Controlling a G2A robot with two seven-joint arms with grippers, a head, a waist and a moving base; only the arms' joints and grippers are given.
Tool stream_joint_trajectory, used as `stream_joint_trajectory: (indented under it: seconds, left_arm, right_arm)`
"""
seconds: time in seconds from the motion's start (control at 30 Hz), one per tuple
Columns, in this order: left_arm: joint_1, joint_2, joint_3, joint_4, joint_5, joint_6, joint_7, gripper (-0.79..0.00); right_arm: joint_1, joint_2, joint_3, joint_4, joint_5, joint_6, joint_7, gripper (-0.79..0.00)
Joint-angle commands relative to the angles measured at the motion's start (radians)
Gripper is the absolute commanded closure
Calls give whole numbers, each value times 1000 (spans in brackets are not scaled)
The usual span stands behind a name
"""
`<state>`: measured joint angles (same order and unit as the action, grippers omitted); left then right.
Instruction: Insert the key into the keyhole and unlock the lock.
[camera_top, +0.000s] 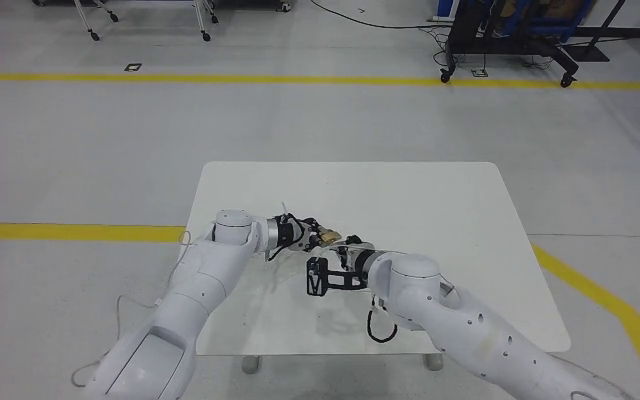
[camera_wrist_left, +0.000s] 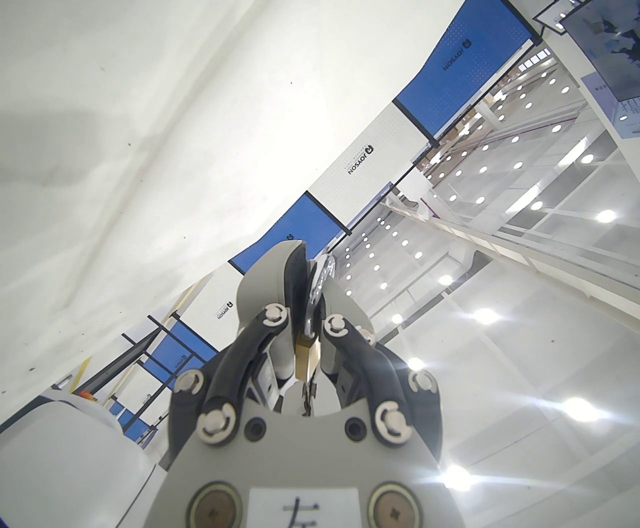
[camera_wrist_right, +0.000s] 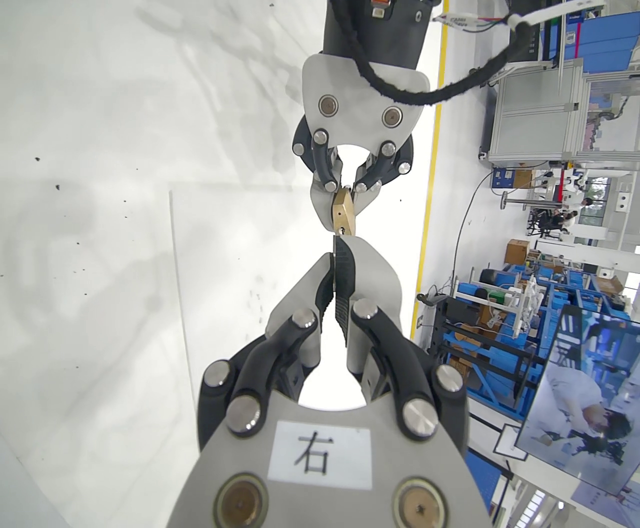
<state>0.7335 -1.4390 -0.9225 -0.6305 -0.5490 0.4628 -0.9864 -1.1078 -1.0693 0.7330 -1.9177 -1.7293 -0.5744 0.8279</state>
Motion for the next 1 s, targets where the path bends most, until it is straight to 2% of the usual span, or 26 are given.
stream_joint_trajectory:
  seconds: [0.0, 0.47, 0.73, 0.97]
  left_arm:
    - [-1, -1, 2, 2, 2, 0, 0, 0]
    - [-5, -2, 8, 15, 4, 5, -27, 0]
    - [-5, -1, 4, 17, -1, -3, -28, 0]
    - [-6, -2, 6, 16, 0, -5, -25, 0]
  right_arm:
    - [8, -7, -7, 8, 5, 4, 9, 0]
    - [41, -44, -45, 50, 6, -2, 53, 0]
    - [-5, -36, 8, -2, -20, 6, 50, 0]
    - [-13, -41, 12, 7, -41, -18, 67, 0]
